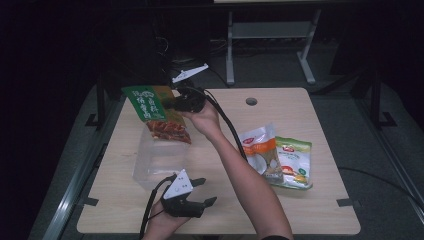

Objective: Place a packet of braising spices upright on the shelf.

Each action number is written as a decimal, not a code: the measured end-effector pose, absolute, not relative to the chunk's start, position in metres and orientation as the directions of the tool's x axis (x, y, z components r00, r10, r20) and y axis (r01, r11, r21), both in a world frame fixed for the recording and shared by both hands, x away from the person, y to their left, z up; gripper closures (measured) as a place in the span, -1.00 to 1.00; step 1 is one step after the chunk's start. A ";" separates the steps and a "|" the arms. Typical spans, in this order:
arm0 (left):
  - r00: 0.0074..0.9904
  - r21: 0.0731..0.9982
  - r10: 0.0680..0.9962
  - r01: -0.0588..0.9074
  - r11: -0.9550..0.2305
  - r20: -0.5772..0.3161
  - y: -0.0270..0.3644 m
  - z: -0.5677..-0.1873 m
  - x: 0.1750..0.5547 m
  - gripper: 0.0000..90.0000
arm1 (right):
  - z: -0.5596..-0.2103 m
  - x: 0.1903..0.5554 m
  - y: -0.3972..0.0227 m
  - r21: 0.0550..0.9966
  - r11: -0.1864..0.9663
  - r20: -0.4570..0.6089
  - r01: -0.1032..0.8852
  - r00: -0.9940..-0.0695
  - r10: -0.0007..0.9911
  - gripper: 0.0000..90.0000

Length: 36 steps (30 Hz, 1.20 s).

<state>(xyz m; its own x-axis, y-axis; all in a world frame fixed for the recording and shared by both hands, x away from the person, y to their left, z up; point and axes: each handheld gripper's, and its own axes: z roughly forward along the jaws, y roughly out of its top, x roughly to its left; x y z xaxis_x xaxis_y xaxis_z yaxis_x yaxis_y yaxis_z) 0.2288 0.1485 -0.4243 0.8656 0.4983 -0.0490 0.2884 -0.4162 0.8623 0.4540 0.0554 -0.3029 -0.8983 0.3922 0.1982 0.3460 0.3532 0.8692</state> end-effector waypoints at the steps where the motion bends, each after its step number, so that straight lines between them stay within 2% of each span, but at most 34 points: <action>1: 0.865 0.864 0.500 0.290 -0.411 -0.052 0.148 -0.425 0.229 -0.27 | -0.305 0.455 0.056 0.869 0.351 0.200 0.348 -0.897 0.394 1.00; 9: 0.865 0.865 0.500 0.288 -0.410 -0.051 0.148 -0.425 0.229 -0.27 | -0.319 0.462 0.061 0.865 0.328 0.234 0.381 -0.883 0.408 1.00; 16: 0.864 0.867 0.501 0.287 -0.407 -0.051 0.149 -0.425 0.231 -0.27 | -0.333 0.465 0.061 0.846 0.357 0.231 0.396 -0.876 0.423 1.00; 29: 0.860 0.863 0.507 0.295 -0.410 -0.053 0.148 -0.426 0.234 -0.28 | -0.344 0.469 0.044 0.838 0.345 0.255 0.423 -0.862 0.438 0.98; 30: 0.860 0.863 0.507 0.295 -0.411 -0.053 0.148 -0.426 0.234 -0.28 | -0.343 0.469 0.044 0.836 0.356 0.244 0.418 -0.864 0.441 0.94; 34: 0.857 0.863 0.513 0.297 -0.408 -0.053 0.149 -0.425 0.235 -0.30 | -0.338 0.466 0.039 0.833 0.362 0.239 0.420 -0.861 0.449 0.53; 36: 0.856 0.859 0.514 0.301 -0.414 -0.052 0.150 -0.425 0.236 -0.32 | -0.334 0.465 0.033 0.829 0.369 0.238 0.421 -0.862 0.448 0.41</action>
